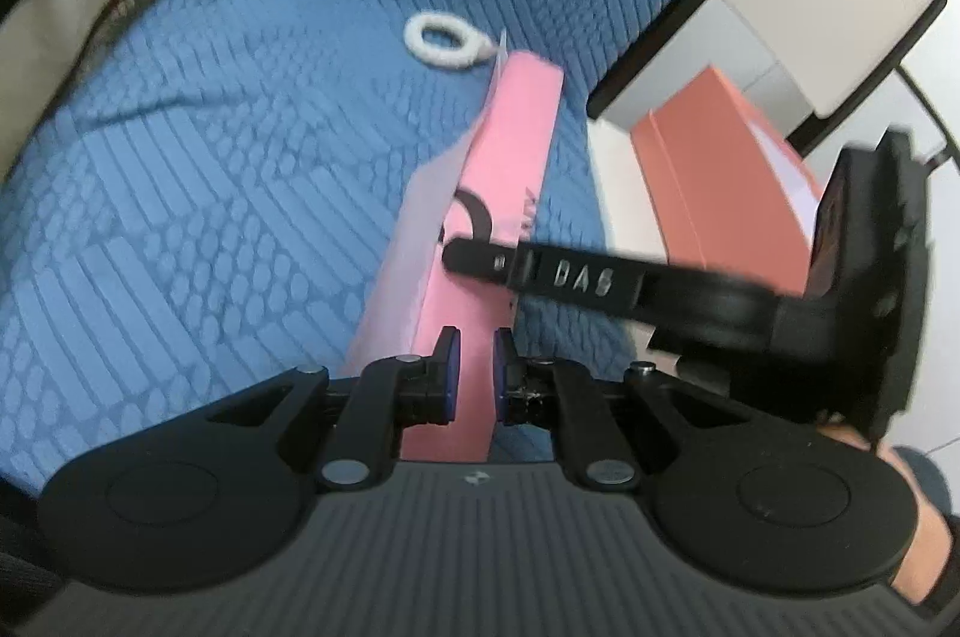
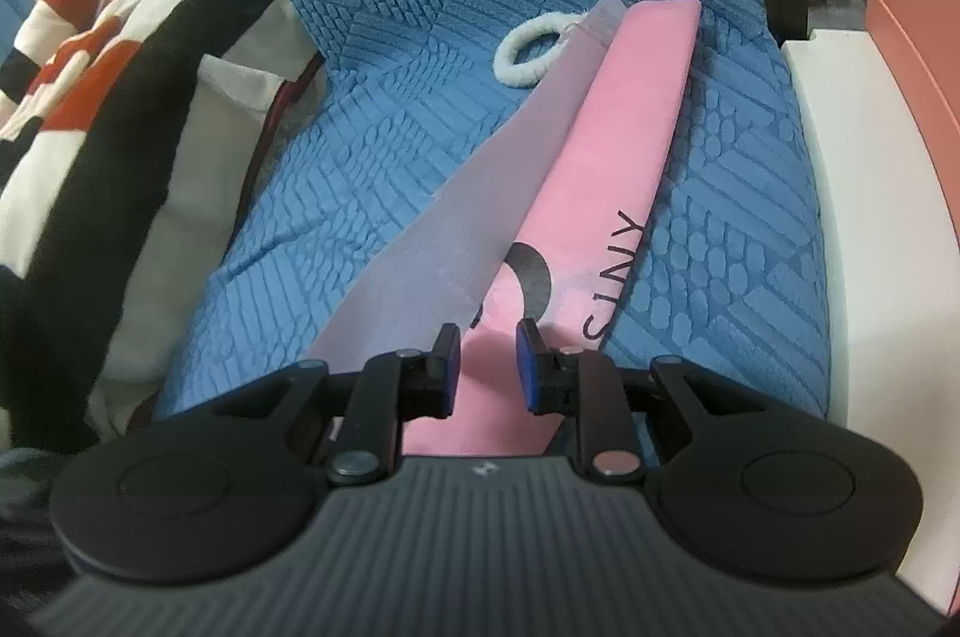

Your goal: Fold shopping bag

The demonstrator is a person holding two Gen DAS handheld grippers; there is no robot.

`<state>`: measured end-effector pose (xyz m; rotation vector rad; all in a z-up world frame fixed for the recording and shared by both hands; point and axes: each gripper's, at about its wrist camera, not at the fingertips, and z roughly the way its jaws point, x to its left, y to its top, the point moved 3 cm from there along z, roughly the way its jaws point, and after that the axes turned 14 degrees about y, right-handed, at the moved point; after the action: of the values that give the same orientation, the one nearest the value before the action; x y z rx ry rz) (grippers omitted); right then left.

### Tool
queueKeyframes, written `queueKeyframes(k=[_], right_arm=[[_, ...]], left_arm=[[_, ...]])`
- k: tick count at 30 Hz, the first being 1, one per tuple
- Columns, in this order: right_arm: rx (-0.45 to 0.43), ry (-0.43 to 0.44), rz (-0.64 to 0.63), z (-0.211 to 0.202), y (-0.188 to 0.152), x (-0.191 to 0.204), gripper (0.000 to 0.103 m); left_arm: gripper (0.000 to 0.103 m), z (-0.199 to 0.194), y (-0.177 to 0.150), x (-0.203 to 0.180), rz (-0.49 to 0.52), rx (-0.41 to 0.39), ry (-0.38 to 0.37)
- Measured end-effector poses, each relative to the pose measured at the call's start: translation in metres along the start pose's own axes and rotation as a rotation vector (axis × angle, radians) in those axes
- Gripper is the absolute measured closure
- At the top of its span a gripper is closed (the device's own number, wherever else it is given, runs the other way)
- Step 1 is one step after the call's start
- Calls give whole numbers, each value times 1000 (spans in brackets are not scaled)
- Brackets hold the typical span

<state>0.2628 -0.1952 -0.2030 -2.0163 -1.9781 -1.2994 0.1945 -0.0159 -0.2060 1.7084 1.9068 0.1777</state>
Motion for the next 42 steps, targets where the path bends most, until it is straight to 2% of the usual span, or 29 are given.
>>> queueKeyframes(k=[4, 7, 12, 22, 24, 27, 29, 34, 38, 42], right_arm=[[0, 5, 12, 0, 0, 0, 80], [-6, 4, 19, -1, 3, -1, 79], [-24, -29, 9, -2, 12, -6, 79], [-64, -110, 37, -8, 42, -31, 75], [-64, -98, 82, -7, 45, -40, 74], [-58, -65, 128, -3, 45, -47, 64], [-61, -33, 148, -2, 45, -47, 63], [-70, 35, 225, -7, 42, -52, 63], [-30, 141, 290, -4, 34, -53, 63], [-9, 179, 288, -1, 23, -42, 69]], left_arm=[[91, 18, -7, -8, 50, 47, 52], [91, 23, -8, -10, 55, 47, 70], [92, 24, -10, 0, -14, 48, 72], [92, 26, -7, 5, -66, 45, 59], [92, 27, -7, 6, -72, 47, 53], [92, 26, -7, 8, -84, 51, 46], [92, 27, -7, 8, -88, 52, 44], [92, 27, -7, 10, -101, 54, 36], [93, 27, -8, 13, -116, 58, 28], [92, 27, -7, 14, -122, 58, 26]])
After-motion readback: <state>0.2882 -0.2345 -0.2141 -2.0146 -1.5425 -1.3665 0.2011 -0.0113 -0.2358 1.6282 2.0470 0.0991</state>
